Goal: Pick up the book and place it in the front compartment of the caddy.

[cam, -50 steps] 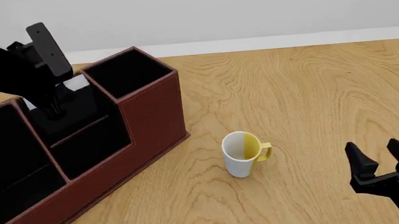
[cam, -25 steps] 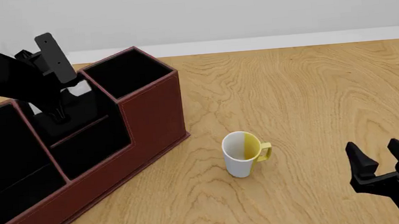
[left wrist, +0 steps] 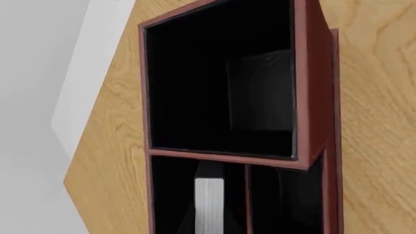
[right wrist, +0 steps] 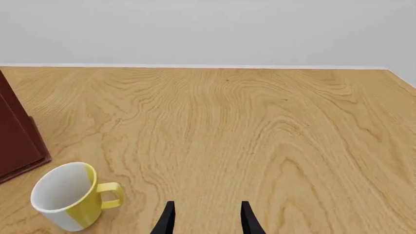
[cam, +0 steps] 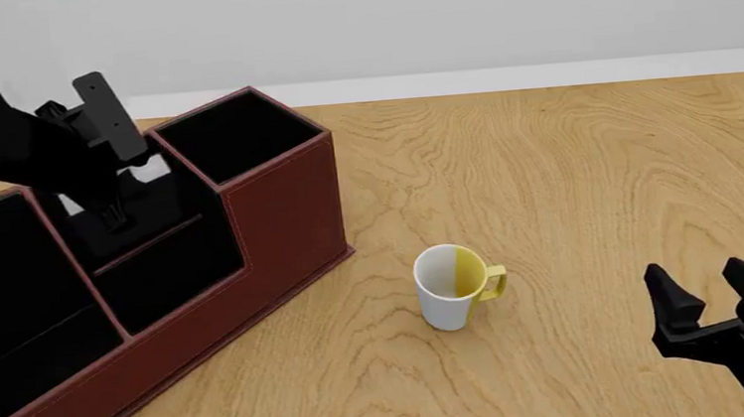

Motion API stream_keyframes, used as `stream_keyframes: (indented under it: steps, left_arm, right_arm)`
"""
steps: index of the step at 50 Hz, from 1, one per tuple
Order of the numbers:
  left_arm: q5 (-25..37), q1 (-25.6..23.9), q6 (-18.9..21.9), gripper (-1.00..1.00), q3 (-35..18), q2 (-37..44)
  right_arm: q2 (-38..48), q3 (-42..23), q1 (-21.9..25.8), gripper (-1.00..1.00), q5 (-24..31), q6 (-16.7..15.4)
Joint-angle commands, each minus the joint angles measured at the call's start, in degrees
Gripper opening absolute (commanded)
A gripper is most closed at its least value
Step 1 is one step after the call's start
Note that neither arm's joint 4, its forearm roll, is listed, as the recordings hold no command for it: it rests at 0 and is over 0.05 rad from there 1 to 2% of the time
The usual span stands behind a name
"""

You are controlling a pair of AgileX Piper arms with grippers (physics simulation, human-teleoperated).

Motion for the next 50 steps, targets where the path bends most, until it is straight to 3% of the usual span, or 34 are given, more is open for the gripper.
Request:
stream_keyframes:
  steps: [1, 5, 7, 11, 23, 29, 33, 34, 47, 49, 50]
  left_arm:
    - [-1.68, 0.42, 0.64, -1.00, -1.13, 1.43]
    - [-3.31, 1.22, 2.58, -1.00, 1.08, 1.81]
    - [-3.12, 0.32, 1.11, -1.00, 1.11, 1.56]
    - [-4.53, 0.81, 2.49, -1.00, 2.82, 1.79]
    - [-5.92, 0.03, 0.55, -1.00, 3.88, 2.03]
    - [-6.83, 0.56, 1.45, -1.00, 4.98, 1.72]
    - [-9.05, 2.21, 4.32, -1.00, 5.51, 2.31]
    - [-8.90, 2.12, 2.73, -1.00, 3.84, 3.00]
    - [-10.37, 2.73, 4.46, -1.00, 4.99, 3.05]
    - [-12.73, 5.01, 6.37, -1.00, 3.93, 4.70]
    - [-11.62, 4.65, 5.43, -1.00, 3.25, 4.80]
  right_arm:
    - [-0.24, 0.00, -0.06, 1.00, 0.37, 0.08]
    - [0.21, 0.00, -0.14, 1.00, -0.02, 0.17]
    - [0.24, 0.00, -0.19, 1.00, 0.00, 0.16]
    - [1.02, 0.00, -0.14, 1.00, -0.65, 0.13]
    - [1.99, 0.00, -0.05, 1.00, -1.60, -0.15]
    - [1.75, 0.00, -0.10, 1.00, -1.45, -0.14]
    - [1.89, 0.00, -0.14, 1.00, -1.59, -0.13]
    - [1.61, 0.00, -0.08, 1.00, -1.40, -0.12]
    - [1.87, 0.00, -0.09, 1.00, -1.72, -0.04]
    - [1.46, 0.00, -0.16, 1.00, -1.35, 0.07]
    - [1.32, 0.00, -0.18, 1.00, -1.21, 0.07]
